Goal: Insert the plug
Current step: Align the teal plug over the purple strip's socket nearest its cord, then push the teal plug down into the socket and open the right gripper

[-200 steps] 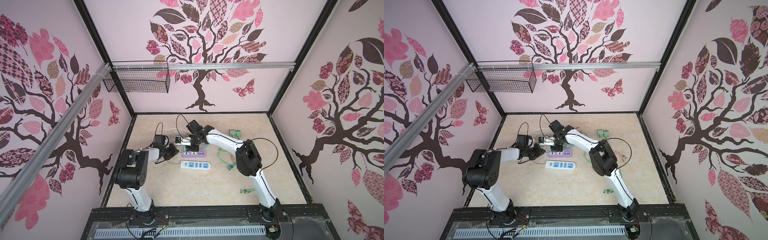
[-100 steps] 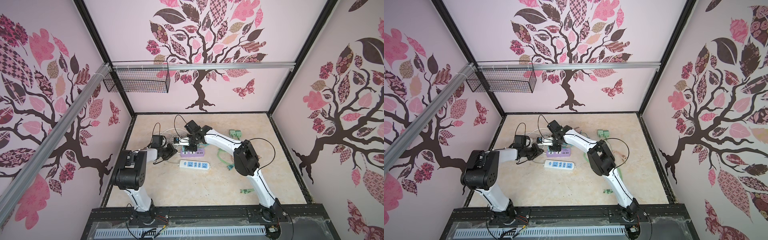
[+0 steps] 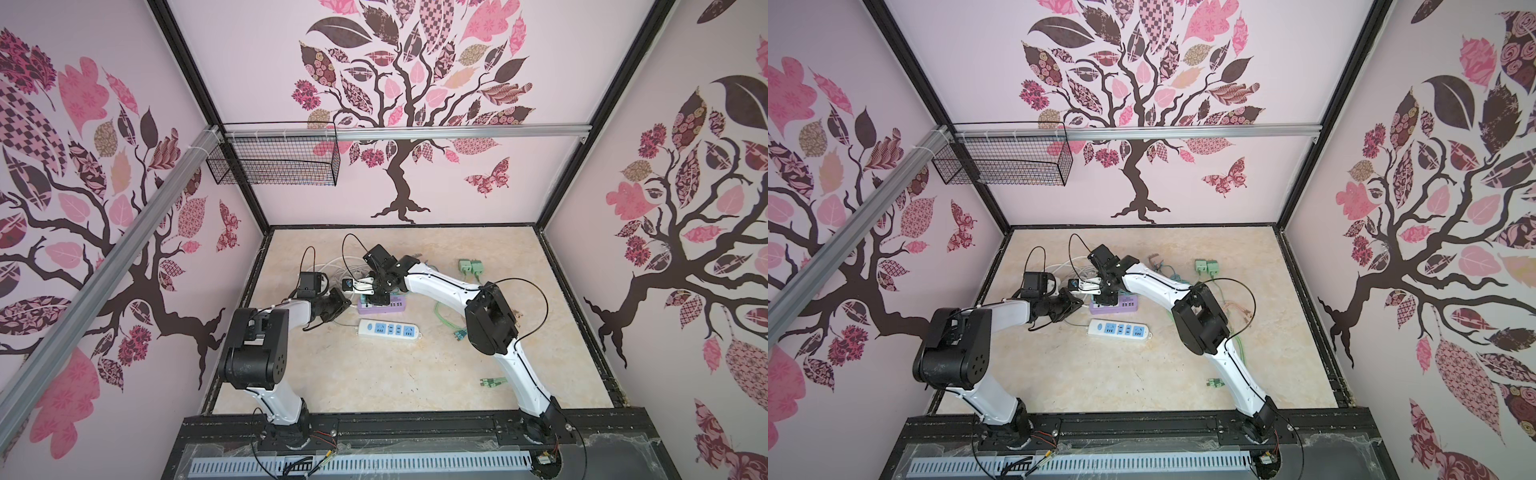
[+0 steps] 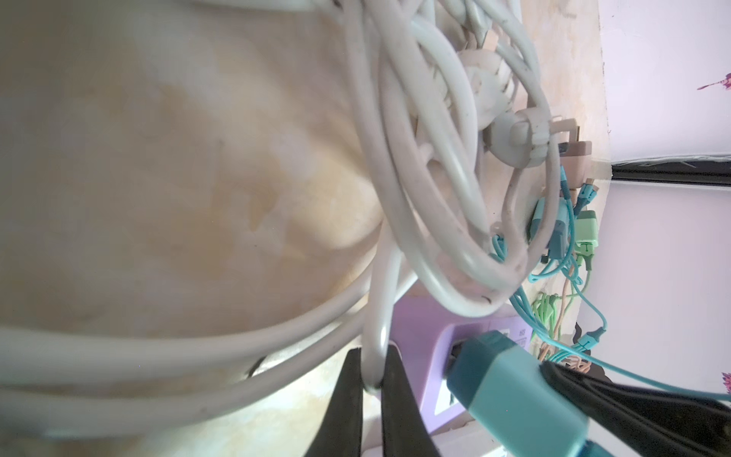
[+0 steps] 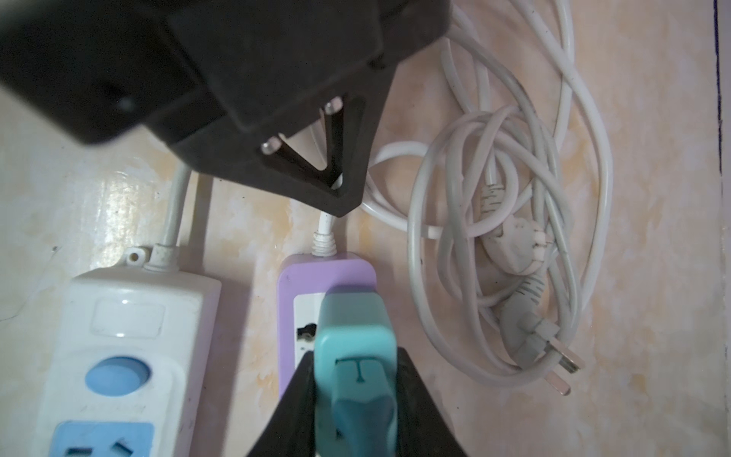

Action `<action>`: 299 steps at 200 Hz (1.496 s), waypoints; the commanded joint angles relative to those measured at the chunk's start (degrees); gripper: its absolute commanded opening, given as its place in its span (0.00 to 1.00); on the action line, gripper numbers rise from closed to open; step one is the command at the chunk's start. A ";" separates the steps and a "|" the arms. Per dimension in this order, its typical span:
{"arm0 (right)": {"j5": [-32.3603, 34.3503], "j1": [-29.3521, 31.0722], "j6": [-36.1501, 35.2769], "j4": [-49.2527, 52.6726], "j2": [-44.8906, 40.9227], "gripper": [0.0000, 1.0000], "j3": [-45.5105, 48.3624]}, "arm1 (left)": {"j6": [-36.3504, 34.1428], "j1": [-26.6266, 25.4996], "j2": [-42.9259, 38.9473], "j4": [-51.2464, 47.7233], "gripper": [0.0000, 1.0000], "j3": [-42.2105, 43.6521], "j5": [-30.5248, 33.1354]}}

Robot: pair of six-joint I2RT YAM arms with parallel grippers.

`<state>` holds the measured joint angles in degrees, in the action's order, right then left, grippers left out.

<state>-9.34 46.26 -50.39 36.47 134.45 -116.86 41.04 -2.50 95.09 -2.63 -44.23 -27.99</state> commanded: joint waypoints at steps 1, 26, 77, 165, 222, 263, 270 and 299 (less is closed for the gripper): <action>9.43 -1.69 -1.45 10.11 6.36 0.00 1.73 | -0.17 1.14 -5.20 -0.56 0.19 1.18 0.56; 9.29 -1.70 -1.49 12.86 9.35 0.00 -1.51 | -0.04 1.17 -8.58 -1.77 0.31 2.98 -0.05; 6.00 -1.75 1.70 14.24 8.01 0.00 -0.45 | -0.64 1.45 -15.64 -5.19 0.41 5.67 0.26; 3.72 -1.62 3.73 10.85 -6.41 0.16 10.77 | -2.54 1.65 -41.58 -18.64 0.69 11.12 5.46; -0.73 -1.65 7.59 4.32 -12.96 0.32 15.45 | -4.35 1.67 -45.52 -24.61 0.70 9.42 5.80; -2.92 -1.70 8.56 1.93 -17.34 0.53 17.90 | -4.30 1.62 -46.29 -25.10 0.70 9.36 5.33; -2.88 -1.66 8.56 2.23 -17.55 0.57 17.67 | -4.38 1.64 -46.42 -25.32 0.70 9.19 5.31; -3.12 -1.70 9.54 3.74 -17.68 0.59 17.21 | -4.78 1.62 -46.92 -26.47 0.70 8.09 5.40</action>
<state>-10.92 44.82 -42.33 37.58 120.73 -98.72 37.50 -1.10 49.04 -27.70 -34.76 -22.96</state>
